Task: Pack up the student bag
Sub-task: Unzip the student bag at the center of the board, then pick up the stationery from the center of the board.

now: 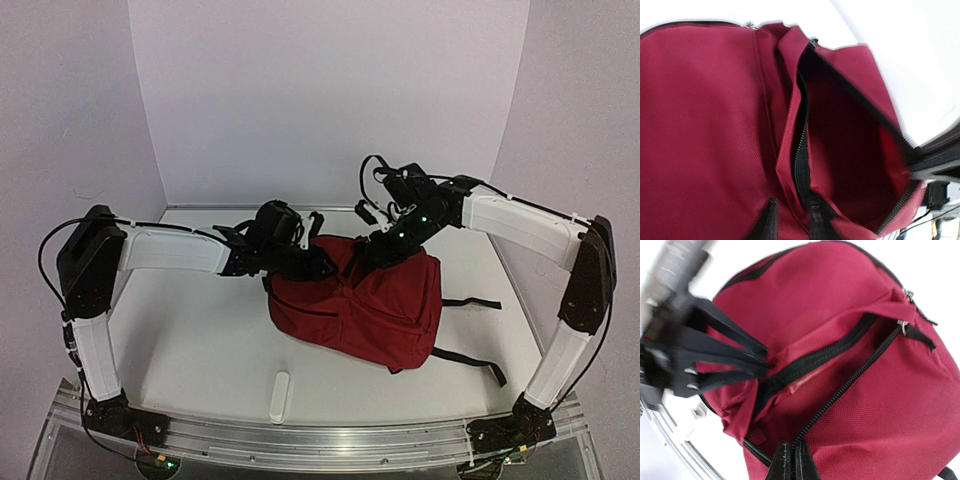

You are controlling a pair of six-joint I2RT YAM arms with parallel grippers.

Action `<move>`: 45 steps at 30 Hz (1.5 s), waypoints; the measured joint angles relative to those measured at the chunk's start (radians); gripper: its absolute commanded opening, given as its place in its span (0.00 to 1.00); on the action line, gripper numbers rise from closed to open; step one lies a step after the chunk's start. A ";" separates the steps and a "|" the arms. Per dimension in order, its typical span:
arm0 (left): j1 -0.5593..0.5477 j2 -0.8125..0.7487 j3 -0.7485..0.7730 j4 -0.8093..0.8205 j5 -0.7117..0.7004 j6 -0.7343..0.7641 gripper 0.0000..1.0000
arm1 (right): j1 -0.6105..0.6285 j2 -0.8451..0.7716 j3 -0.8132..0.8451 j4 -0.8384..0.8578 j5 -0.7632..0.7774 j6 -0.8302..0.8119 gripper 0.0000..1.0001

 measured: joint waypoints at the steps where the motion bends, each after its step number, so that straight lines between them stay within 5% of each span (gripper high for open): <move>1: 0.003 -0.020 -0.012 0.001 -0.008 0.004 0.31 | 0.000 0.000 -0.010 0.003 0.000 -0.003 0.00; 10: 0.053 -0.090 -0.027 0.016 -0.046 -0.003 0.29 | 0.000 -0.018 -0.067 0.032 0.001 -0.008 0.00; 20: 0.032 -0.089 -0.094 0.011 -0.018 0.007 0.52 | -0.009 -0.056 -0.179 0.083 0.040 -0.011 0.00; 26: -0.113 -0.271 -0.287 -0.094 -0.101 -0.029 0.59 | -0.024 -0.056 -0.216 0.110 0.031 -0.011 0.00; 33: -0.330 -0.407 -0.390 -0.288 -0.276 -0.251 0.65 | -0.030 -0.056 -0.217 0.123 0.028 -0.010 0.00; 39: -0.535 -0.270 -0.242 -0.575 -0.383 -0.474 0.69 | -0.032 -0.056 -0.217 0.123 0.026 -0.009 0.00; 45: -0.606 -0.064 -0.058 -0.832 -0.463 -0.629 0.70 | -0.034 -0.056 -0.217 0.125 0.017 -0.007 0.00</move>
